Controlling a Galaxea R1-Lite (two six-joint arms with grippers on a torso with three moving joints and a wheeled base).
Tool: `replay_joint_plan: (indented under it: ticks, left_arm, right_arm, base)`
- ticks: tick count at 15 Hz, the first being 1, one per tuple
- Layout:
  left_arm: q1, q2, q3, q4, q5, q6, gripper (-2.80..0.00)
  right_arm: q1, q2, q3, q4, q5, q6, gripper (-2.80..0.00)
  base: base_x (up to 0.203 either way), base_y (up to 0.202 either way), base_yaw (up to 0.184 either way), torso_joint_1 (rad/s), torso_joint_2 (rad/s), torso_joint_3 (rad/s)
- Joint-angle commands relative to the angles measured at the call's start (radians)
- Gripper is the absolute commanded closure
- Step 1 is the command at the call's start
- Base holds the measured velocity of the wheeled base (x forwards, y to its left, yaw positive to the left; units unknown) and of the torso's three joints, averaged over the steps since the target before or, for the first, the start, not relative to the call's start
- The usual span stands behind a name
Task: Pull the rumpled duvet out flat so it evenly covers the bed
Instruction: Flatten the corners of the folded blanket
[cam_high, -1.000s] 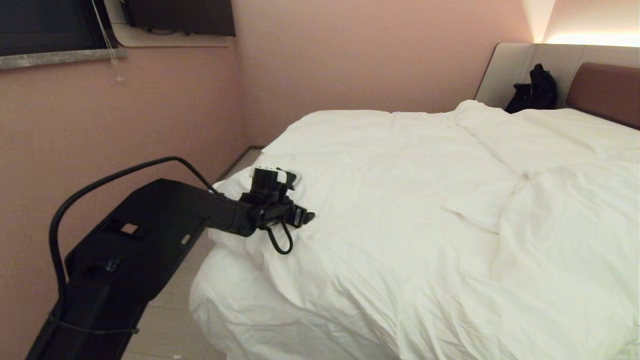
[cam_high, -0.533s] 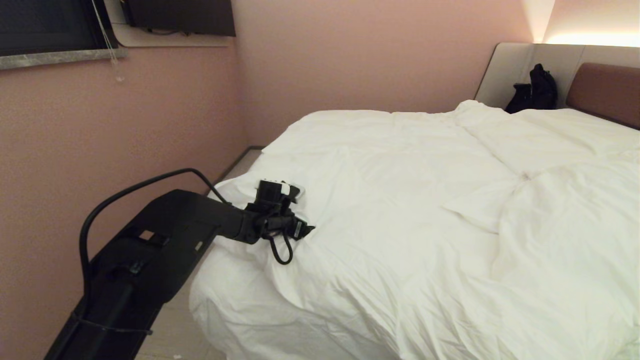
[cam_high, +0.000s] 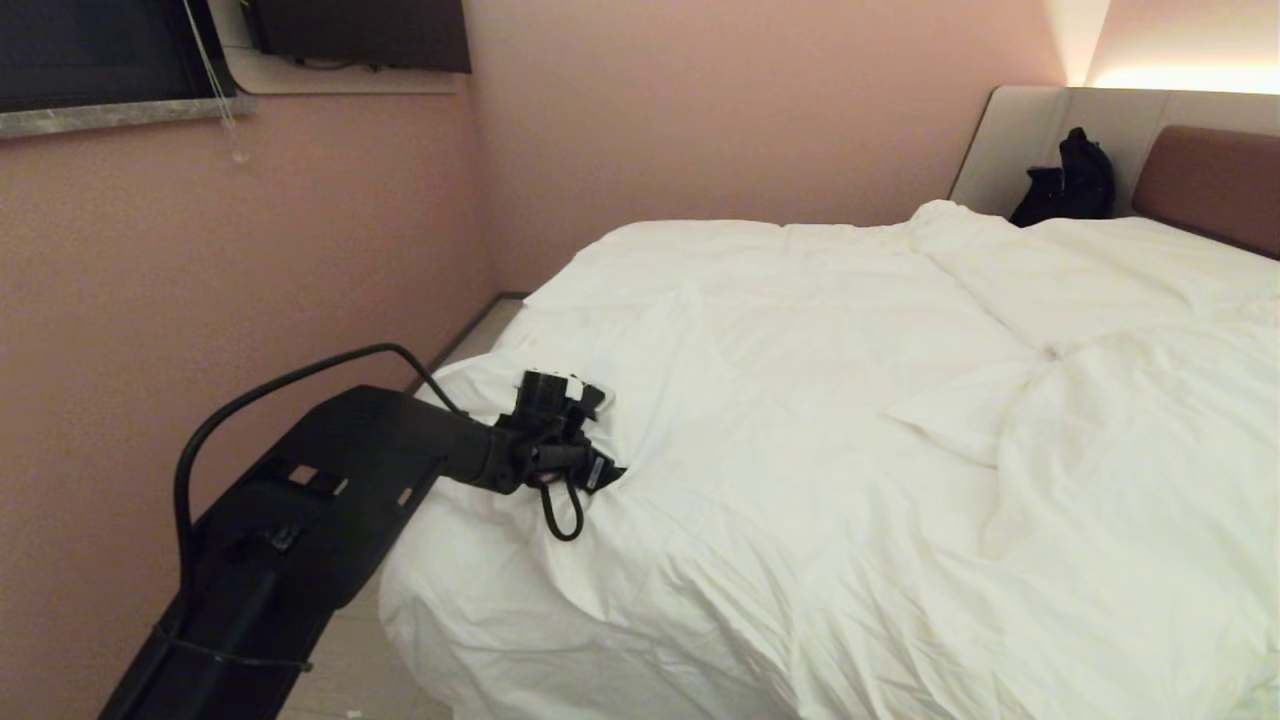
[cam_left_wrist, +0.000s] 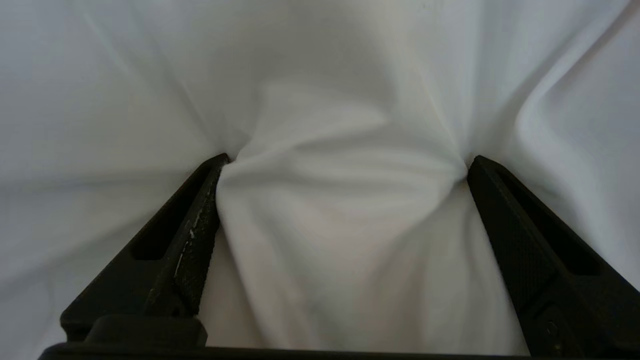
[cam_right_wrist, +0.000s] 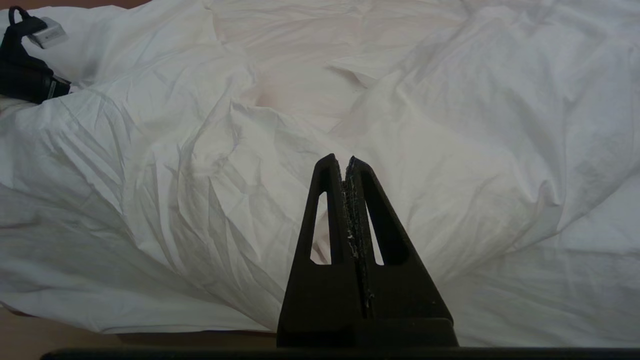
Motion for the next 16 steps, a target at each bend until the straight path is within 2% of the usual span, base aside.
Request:
replay_joint_plan:
  ticks: [1,7,14,15,16]
  left_arm:
    - [0.0,0.003,-0.002,0.026,-0.001,0.008,-2.8]
    - [0.002,-0.015,-0.057,0.238,-0.001,0.039,-2.8]
    - [0.002,0.0,-0.075,0.263,0.002,0.051,-2.8]
    - [0.002,0.0,-0.075,0.262,0.001,0.051,0.0]
    - [0.002,-0.002,-0.075,0.262,0.001,0.051,0.0]
  right_arm:
    - [0.0,0.0,0.0,-0.001,0.001,0.0,0.0]
    - [0.0,-0.002,0.0,-0.001,0.001,0.001,0.0]
    - [0.0,0.0,0.0,-0.001,0.001,0.001,0.0]
    - [0.0,0.0,0.0,-0.001,0.001,0.001,0.0]
    - [0.0,0.0,0.0,-0.001,0.001,0.001,0.0]
  base:
    - [0.0,0.0,0.0,0.0,0.0,0.0]
    - [0.0,0.0,0.0,0.0,0.0,0.0]
    - [0.0,0.0,0.0,0.0,0.0,0.0]
    - [0.0,0.0,0.0,0.0,0.0,0.0]
    - [0.0,0.0,0.0,0.0,0.0,0.0]
